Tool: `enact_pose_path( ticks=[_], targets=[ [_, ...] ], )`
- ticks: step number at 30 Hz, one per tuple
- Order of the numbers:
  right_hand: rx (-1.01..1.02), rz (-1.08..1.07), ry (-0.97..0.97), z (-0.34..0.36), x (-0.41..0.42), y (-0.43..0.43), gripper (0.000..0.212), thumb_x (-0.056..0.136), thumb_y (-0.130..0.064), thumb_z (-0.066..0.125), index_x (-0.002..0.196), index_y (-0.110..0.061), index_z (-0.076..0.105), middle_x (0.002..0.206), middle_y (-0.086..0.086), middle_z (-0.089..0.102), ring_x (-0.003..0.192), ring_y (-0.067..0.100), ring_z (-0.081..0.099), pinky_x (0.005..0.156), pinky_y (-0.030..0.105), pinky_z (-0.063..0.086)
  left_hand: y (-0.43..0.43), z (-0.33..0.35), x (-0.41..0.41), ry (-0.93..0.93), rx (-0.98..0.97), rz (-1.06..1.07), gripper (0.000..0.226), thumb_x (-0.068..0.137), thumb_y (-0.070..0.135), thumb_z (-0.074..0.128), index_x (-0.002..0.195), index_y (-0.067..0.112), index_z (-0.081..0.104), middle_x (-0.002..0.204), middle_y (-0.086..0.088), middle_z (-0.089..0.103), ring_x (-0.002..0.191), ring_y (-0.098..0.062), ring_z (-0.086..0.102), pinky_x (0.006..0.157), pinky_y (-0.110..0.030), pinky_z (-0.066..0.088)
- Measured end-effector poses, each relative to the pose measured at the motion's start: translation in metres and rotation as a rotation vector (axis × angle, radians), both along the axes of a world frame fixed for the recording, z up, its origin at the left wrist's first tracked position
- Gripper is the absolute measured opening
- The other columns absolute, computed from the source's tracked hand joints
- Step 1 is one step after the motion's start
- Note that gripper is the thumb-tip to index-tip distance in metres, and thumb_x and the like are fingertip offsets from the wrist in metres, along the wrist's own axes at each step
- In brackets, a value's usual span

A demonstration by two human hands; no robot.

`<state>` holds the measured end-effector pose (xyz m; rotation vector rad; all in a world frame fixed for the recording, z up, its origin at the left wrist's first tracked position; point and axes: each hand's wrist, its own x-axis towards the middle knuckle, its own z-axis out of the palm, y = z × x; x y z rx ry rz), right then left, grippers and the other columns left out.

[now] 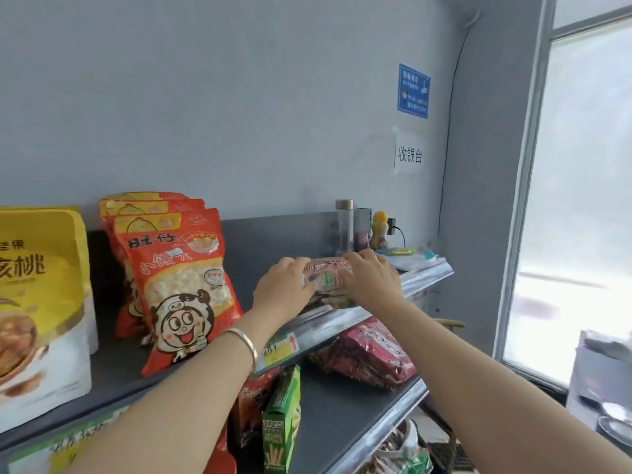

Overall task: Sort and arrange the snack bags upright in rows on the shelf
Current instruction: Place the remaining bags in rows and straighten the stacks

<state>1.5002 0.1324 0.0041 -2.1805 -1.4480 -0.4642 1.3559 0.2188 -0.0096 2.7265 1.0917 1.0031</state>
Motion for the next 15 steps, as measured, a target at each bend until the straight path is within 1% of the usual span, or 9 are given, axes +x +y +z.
enact_pose_path(
  ticks=[2,4,8,11,13,15],
  targets=[
    [-0.02,-0.019,-0.005,0.005,0.012,0.016,0.04,0.097,-0.038,0.04,0.13,-0.019,0.05,0.131,0.009,0.051,0.121,0.031,0.047,0.096,0.043,0.039,0.018,0.001,0.015,0.003,-0.03,0.0,0.046,0.093,0.042,0.045,0.136,0.025,0.041,0.137,-0.005,0.045,0.117,-0.027,0.051,0.089,-0.041,0.046],
    [-0.065,-0.029,0.003,0.008,0.02,0.032,0.042,0.097,-0.039,0.039,0.132,-0.02,0.05,0.131,0.01,0.05,0.121,0.032,0.047,0.095,0.043,0.039,0.034,0.0,0.028,0.016,-0.015,-0.004,0.045,0.095,0.044,0.043,0.136,0.026,0.042,0.137,-0.005,0.046,0.117,-0.026,0.051,0.091,-0.04,0.046],
    [-0.137,-0.024,0.036,0.012,0.035,0.062,0.043,0.096,-0.038,0.038,0.133,-0.02,0.048,0.132,0.011,0.049,0.12,0.033,0.048,0.094,0.044,0.039,0.058,-0.008,0.046,0.056,0.004,0.013,0.045,0.097,0.05,0.03,0.136,0.03,0.043,0.138,-0.002,0.047,0.123,-0.025,0.047,0.101,-0.042,0.037],
    [-0.203,-0.024,0.039,0.016,0.045,0.085,0.042,0.097,-0.036,0.037,0.132,-0.018,0.049,0.132,0.012,0.049,0.119,0.034,0.048,0.094,0.045,0.042,0.069,-0.019,0.054,0.088,-0.03,0.007,0.049,0.096,0.054,0.02,0.136,0.037,0.042,0.144,0.005,0.044,0.131,-0.02,0.04,0.106,-0.043,0.033],
    [-0.247,-0.024,0.064,0.02,0.052,0.101,0.042,0.097,-0.037,0.037,0.132,-0.017,0.049,0.133,0.012,0.05,0.119,0.033,0.049,0.093,0.044,0.044,0.075,-0.02,0.057,0.119,-0.061,-0.004,0.05,0.095,0.057,0.017,0.135,0.04,0.041,0.144,0.008,0.043,0.131,-0.02,0.04,0.104,-0.046,0.035],
    [-0.304,0.005,0.113,0.024,0.055,0.117,0.042,0.097,-0.036,0.039,0.132,-0.015,0.05,0.133,0.011,0.052,0.118,0.031,0.051,0.096,0.044,0.045,0.081,-0.015,0.059,0.156,-0.083,-0.003,0.05,0.094,0.06,0.016,0.133,0.042,0.042,0.142,0.006,0.045,0.129,-0.022,0.042,0.1,-0.046,0.037]
  ],
)
